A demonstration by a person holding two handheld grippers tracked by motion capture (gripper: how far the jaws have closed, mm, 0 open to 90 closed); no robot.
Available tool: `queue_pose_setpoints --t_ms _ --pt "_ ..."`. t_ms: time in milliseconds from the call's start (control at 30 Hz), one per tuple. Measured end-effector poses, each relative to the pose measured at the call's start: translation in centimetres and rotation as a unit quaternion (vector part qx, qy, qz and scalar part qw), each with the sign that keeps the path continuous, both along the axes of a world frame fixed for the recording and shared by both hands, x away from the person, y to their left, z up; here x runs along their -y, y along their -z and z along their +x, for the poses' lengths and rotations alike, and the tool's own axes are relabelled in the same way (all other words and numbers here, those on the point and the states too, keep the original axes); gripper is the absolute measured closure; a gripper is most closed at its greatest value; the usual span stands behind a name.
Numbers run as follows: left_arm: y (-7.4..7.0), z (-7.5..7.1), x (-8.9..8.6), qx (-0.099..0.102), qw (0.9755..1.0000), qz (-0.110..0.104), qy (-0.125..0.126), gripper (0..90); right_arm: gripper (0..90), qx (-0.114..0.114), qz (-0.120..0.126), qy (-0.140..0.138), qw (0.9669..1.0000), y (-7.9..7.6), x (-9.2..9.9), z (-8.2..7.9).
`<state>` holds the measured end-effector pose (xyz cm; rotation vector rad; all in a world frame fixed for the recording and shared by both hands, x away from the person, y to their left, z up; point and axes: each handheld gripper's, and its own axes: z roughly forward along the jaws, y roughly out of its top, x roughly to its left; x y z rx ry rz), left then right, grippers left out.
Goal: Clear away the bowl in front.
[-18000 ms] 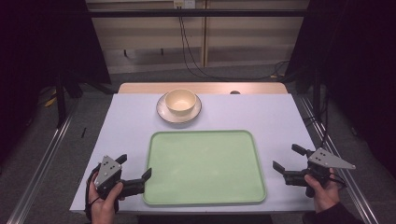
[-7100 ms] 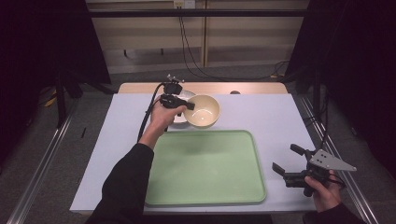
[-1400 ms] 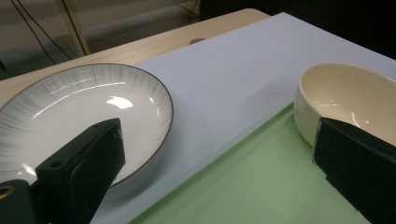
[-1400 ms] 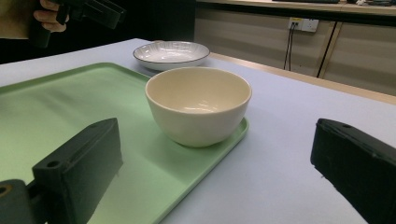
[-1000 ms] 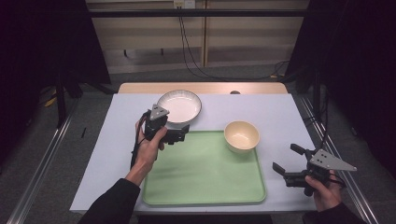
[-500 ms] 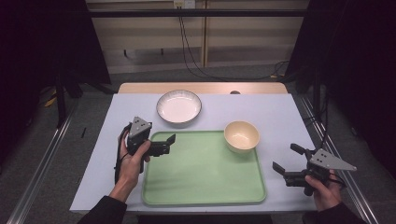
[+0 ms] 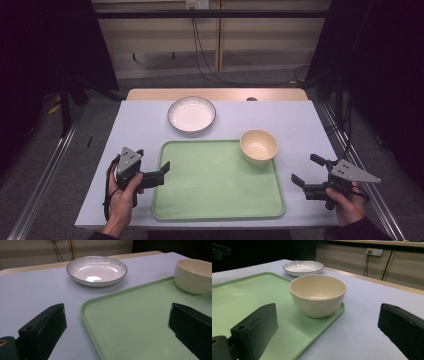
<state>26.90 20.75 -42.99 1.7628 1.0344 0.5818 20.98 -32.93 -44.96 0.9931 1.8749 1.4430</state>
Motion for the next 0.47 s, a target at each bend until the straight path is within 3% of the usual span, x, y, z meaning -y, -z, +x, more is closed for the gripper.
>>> queue_pose_setpoints --t_ms 100,133,200,233,267,367,467 --pt "-0.3 -0.8 -0.6 0.005 1.0 0.0 -0.005 2.1 2.4 0.0 -0.004 0.0 1.0 0.0 0.1 0.0" --pt "-0.5 -1.8 -1.1 0.008 0.9996 -0.019 -0.02 2.1 2.4 -0.002 -0.005 0.002 1.0 0.1 0.0 0.0" --pt "-0.3 -3.0 -1.8 0.013 0.9997 0.0 -0.021 1.3 2.3 -0.006 -0.007 0.003 1.0 0.1 0.0 0.0" --pt "-0.3 -3.0 -1.8 0.013 0.9997 0.0 -0.021 1.5 2.3 -0.006 -0.007 0.003 1.0 0.1 0.0 0.0" --pt "-0.1 -3.9 -2.5 0.016 0.9996 -0.003 -0.024 1.7 2.4 -0.006 -0.008 0.002 0.9999 0.2 0.1 0.1" --pt "0.1 -4.6 -2.9 0.036 0.999 -0.01 -0.024 3.2 1.8 -0.01 -0.008 0.006 0.9999 0.2 0.0 0.2" --pt "0.1 -4.6 -2.8 0.031 0.9993 -0.01 -0.02 1.9 0.0 -0.016 -0.015 0.013 0.9997 0.3 0.0 0.4"
